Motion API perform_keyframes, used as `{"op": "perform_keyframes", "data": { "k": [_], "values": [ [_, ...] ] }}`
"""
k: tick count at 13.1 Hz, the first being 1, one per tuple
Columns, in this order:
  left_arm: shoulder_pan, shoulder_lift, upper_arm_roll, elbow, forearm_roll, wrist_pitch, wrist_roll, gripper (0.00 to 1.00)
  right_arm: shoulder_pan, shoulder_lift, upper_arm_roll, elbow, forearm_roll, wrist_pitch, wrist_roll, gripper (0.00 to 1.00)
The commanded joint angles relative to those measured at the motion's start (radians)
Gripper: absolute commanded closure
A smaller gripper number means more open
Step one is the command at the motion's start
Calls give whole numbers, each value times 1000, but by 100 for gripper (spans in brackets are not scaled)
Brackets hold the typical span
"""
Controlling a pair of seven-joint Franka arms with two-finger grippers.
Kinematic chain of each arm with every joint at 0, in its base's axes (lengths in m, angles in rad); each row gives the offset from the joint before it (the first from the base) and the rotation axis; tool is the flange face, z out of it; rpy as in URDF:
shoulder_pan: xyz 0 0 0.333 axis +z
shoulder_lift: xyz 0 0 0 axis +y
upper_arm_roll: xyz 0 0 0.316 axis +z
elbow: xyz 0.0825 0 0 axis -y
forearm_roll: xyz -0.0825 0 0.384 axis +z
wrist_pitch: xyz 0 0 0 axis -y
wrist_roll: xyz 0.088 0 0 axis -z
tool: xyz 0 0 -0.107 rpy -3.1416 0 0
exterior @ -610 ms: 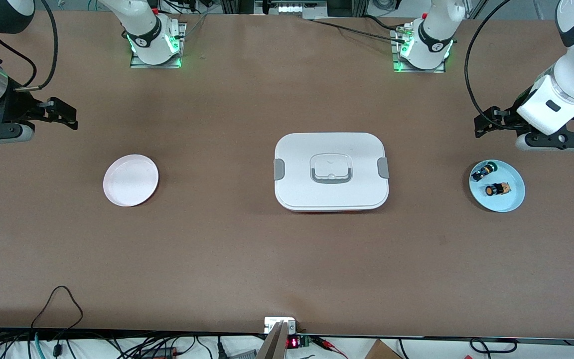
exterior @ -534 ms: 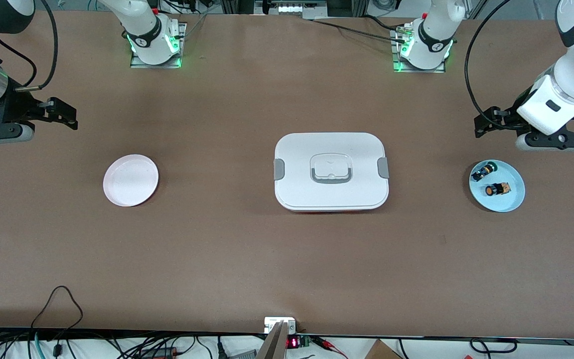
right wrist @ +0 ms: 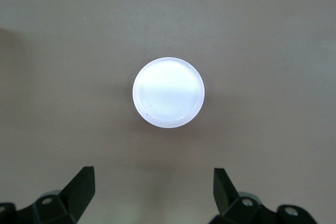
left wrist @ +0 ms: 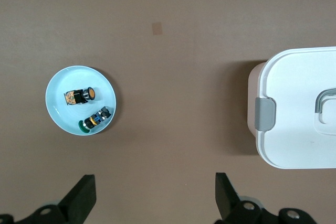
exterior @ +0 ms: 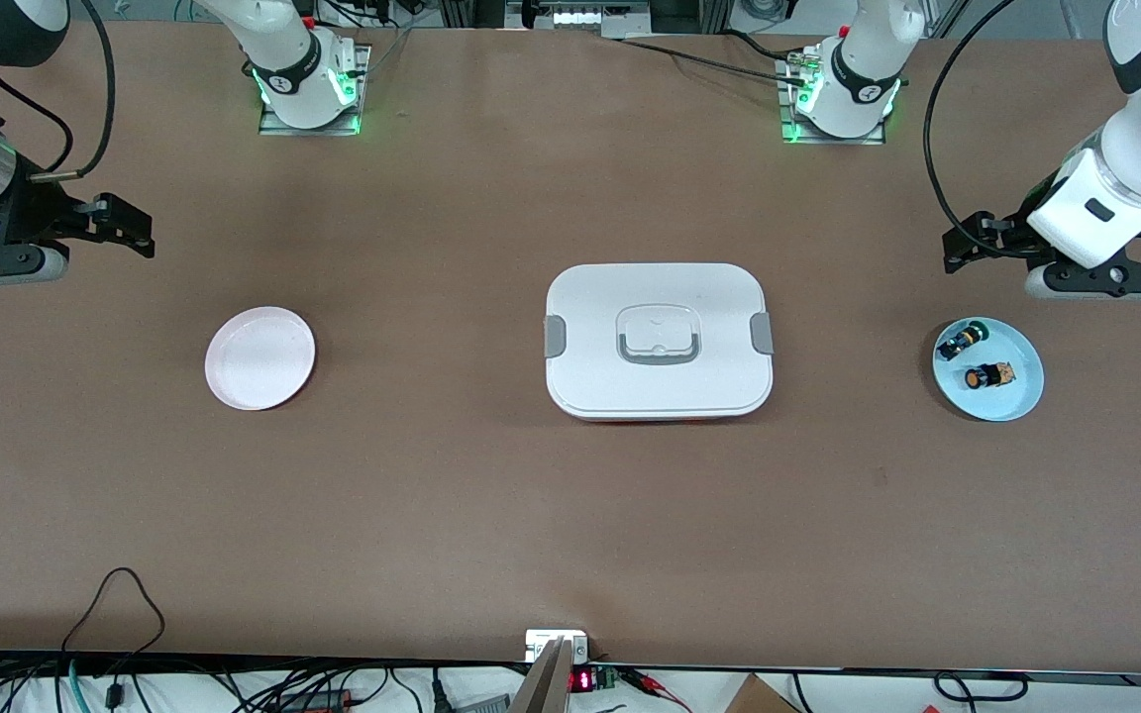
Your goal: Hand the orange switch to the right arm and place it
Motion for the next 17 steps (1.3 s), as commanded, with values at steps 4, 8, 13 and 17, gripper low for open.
{"op": "perform_keyframes", "data": {
  "k": [4, 8, 13, 17],
  "values": [
    [6, 57, 5, 53, 10, -65, -8, 0, 8, 8, -6, 26, 5, -20, 2, 0],
    [30, 119, 19, 55, 24, -115, 10, 0, 11, 11, -3, 26, 5, -19, 2, 0],
    [194, 267, 17, 15, 32, 52, 30, 0, 10, 11, -3, 26, 5, -19, 2, 0],
    [292, 335, 17, -86, 32, 288, 174, 0, 10, 11, -2, 26, 5, -19, 4, 0]
  ]
}}
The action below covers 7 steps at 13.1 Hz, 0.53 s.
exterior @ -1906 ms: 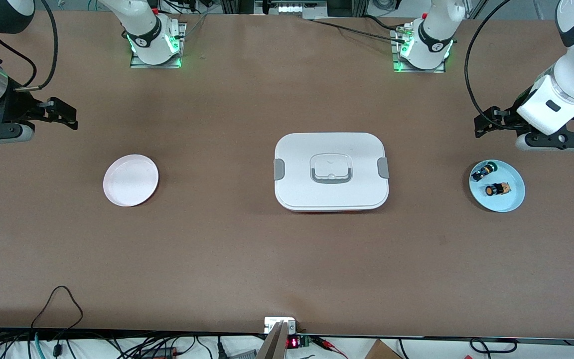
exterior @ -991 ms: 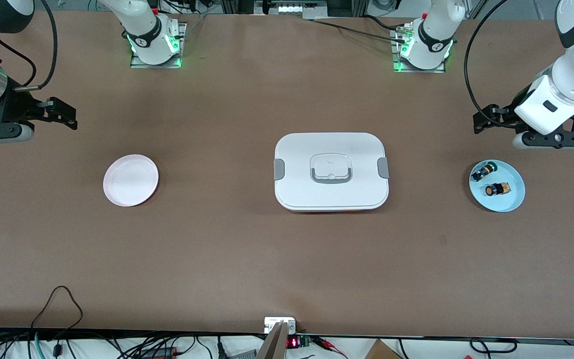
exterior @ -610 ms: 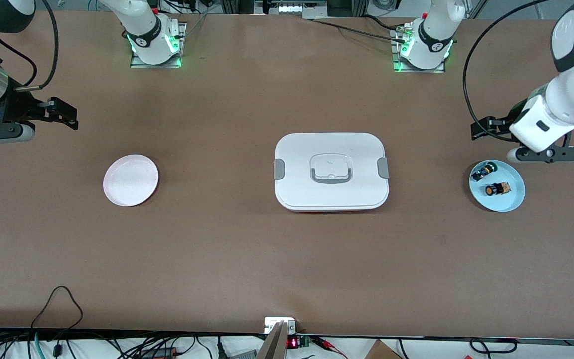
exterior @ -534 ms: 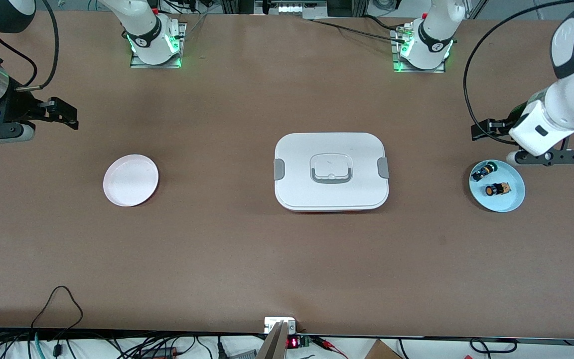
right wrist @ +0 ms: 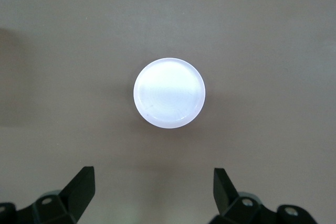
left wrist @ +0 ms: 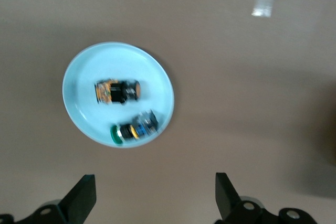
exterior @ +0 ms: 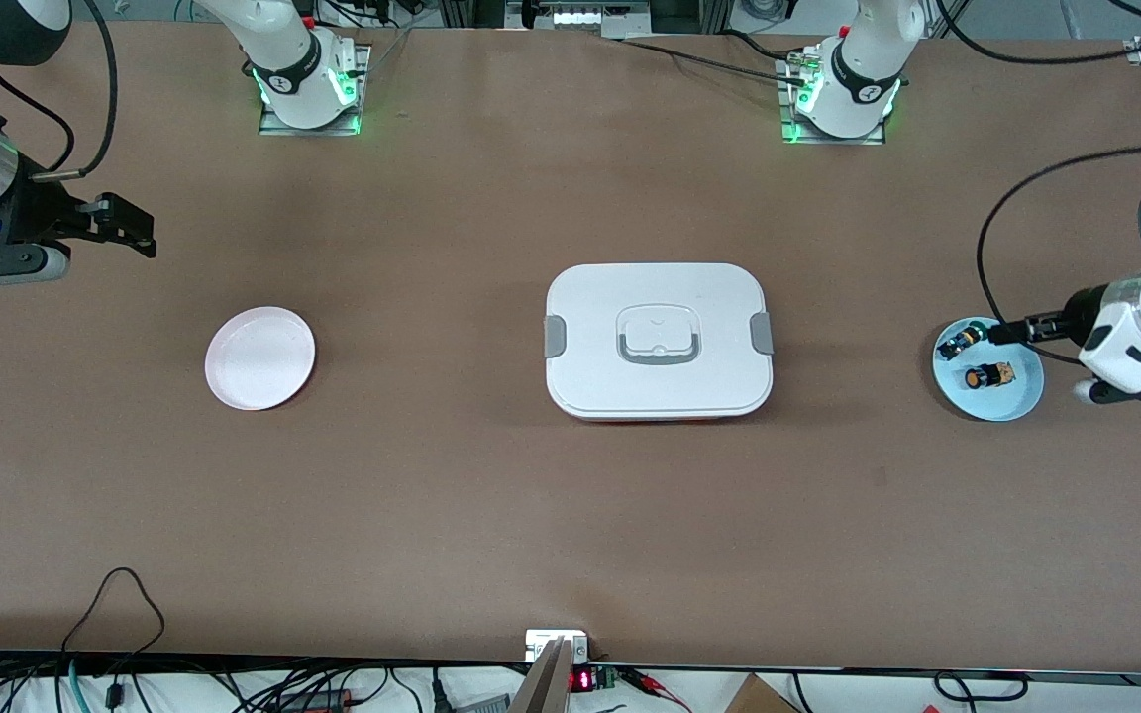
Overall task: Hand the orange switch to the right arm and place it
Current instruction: 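Lower the left gripper over the orange switch in the blue dish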
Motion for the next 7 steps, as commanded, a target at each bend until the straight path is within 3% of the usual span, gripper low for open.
{"op": "perform_keyframes", "data": {
  "k": [1, 7],
  "values": [
    [63, 27, -9, -74, 15, 162, 113, 0, 5, 9, -3, 25, 5, -19, 4, 0],
    [132, 129, -10, -221, 15, 530, 171, 0, 5, 11, -2, 25, 5, -19, 2, 0]
  ]
}}
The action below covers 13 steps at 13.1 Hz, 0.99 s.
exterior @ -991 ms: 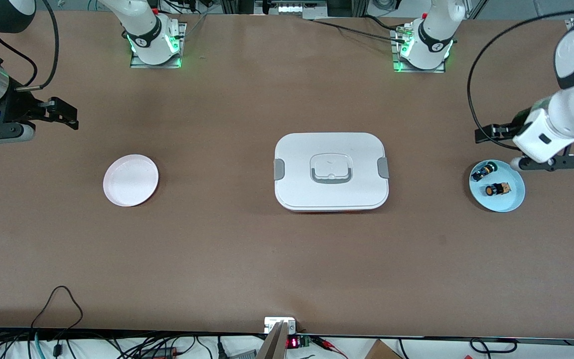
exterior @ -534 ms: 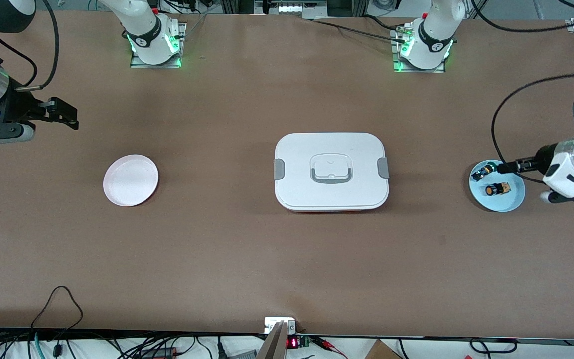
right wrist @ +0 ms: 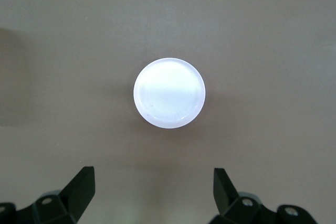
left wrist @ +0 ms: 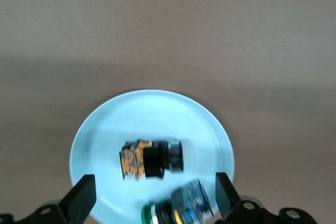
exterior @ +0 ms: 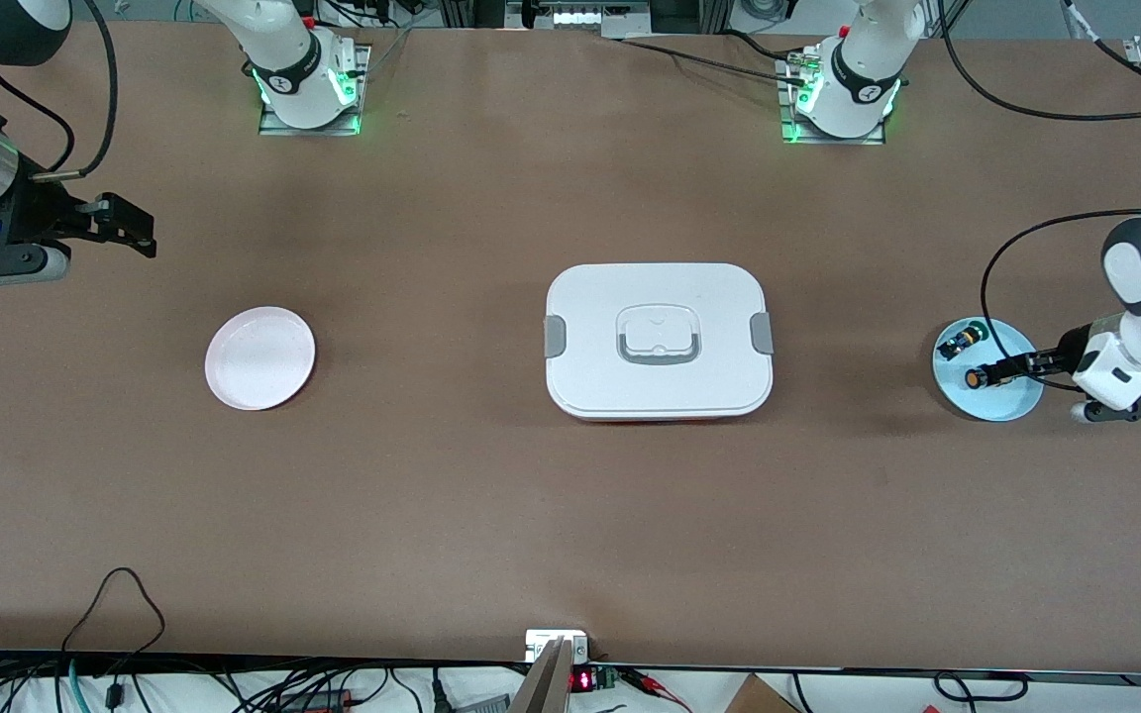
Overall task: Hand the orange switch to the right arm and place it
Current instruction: 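Lower the left gripper over the orange switch in the blue dish, then close the left gripper on the orange switch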
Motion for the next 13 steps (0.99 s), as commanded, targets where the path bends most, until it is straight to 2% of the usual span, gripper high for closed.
{"op": "perform_keyframes", "data": {
  "k": [1, 5, 10, 11, 13],
  "values": [
    [34, 19, -11, -68, 12, 112, 49, 0, 5, 10, -3, 25, 5, -19, 2, 0],
    [49, 75, -14, -69, 10, 199, 54, 0, 5, 10, -3, 25, 5, -19, 4, 0],
    [51, 84, -20, -69, 3, 201, 54, 0, 5, 10, -3, 25, 5, -19, 2, 0],
    [51, 84, -20, -71, 3, 201, 54, 2, 5, 10, -3, 25, 5, -19, 2, 0],
    [51, 90, -20, -71, 3, 201, 54, 16, 5, 10, -3, 25, 5, -19, 2, 0]
  ]
}}
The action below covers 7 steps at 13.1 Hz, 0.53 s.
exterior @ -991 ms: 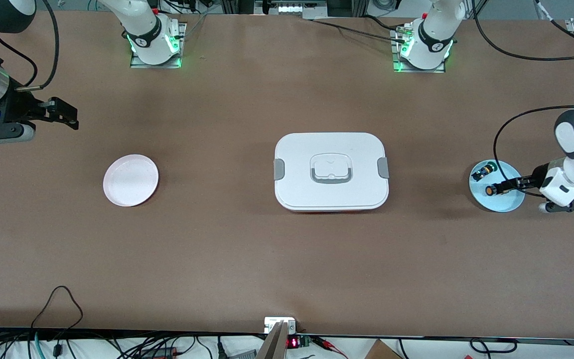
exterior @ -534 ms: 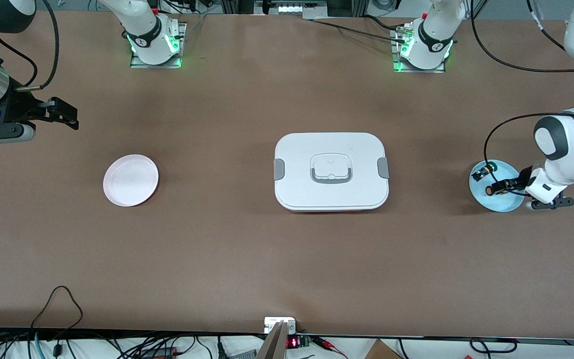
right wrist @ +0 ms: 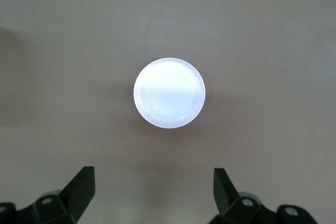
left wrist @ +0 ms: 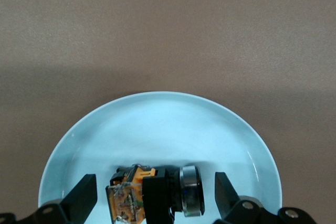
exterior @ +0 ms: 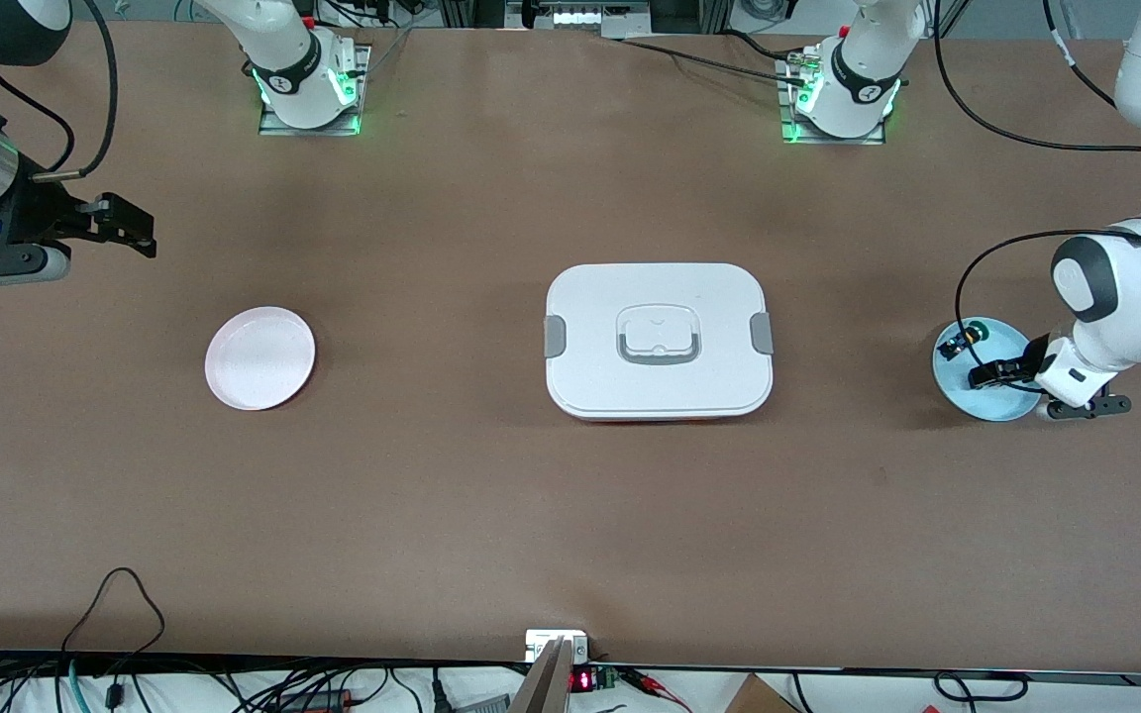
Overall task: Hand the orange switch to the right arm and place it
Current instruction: 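Close the left gripper on the orange switch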
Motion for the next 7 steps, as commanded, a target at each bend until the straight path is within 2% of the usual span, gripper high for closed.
{"op": "perform_keyframes", "data": {
  "k": [1, 2, 4, 5, 7],
  "values": [
    [11, 6, -9, -3, 3, 5, 21, 33, 7, 10, -2, 25, 5, -19, 4, 0],
    [11, 6, -9, -3, 3, 4, 23, 42, 7, 10, -2, 25, 5, -19, 2, 0],
    [11, 6, -9, -2, 3, 2, 24, 54, 7, 12, -2, 25, 5, -19, 2, 0],
    [11, 6, -9, 0, 4, -1, 26, 58, 7, 10, -2, 25, 5, -19, 2, 0],
    [11, -12, -11, 12, 7, -32, 24, 58, 7, 12, -2, 25, 3, -19, 2, 0]
  ]
}}
